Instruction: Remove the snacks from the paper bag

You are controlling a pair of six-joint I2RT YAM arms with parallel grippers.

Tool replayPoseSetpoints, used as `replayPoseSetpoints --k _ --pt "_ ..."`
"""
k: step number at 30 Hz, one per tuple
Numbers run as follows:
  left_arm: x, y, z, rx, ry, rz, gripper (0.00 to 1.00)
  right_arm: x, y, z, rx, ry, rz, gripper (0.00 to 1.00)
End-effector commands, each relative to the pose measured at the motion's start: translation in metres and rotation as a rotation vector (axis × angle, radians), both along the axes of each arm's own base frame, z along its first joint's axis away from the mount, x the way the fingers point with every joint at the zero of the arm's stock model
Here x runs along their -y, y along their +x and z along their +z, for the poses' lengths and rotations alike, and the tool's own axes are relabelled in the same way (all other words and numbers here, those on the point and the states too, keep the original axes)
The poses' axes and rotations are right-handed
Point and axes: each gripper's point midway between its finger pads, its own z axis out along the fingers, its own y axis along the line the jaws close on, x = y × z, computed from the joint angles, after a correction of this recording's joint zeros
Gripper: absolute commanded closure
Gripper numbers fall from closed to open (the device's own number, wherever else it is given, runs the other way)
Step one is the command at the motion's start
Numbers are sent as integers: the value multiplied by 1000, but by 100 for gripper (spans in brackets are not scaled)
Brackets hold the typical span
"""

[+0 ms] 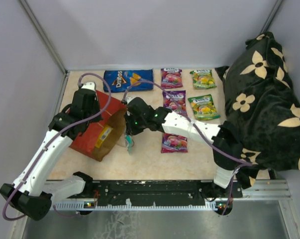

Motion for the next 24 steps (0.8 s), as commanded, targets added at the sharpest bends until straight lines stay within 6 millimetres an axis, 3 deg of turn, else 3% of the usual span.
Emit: replayPoseSetpoints --k 1,9,15,17,18,19,20,21,22,23,24 --pt "-10 3 -2 20 15 18 100 46 -8 64 240 -54 137 100" --pt "-19 15 -8 32 -15 31 100 71 -47 73 333 -85 469 100" --pt "-27 17 -4 41 -13 38 100 83 -112 84 294 -101 874 100" --pt "-27 19 -4 41 -15 36 100 78 -117 92 319 -114 960 99" --pt "-27 20 -4 39 -15 32 100 75 -115 92 325 -125 989 94" --pt "-26 20 -4 41 -17 30 100 71 -108 94 344 -146 993 80" --pt "-26 20 -4 41 -17 29 100 66 -94 87 346 -205 971 54" --pt "-27 19 -4 42 -19 29 100 59 -73 95 389 -248 905 18" --pt "-27 19 -3 45 -18 29 100 52 -42 105 457 -303 787 3" --pt "-28 18 -3 46 -17 29 100 53 -1 118 540 -386 610 1" --pt "-29 18 -3 47 -16 31 100 50 33 143 626 -397 437 1"
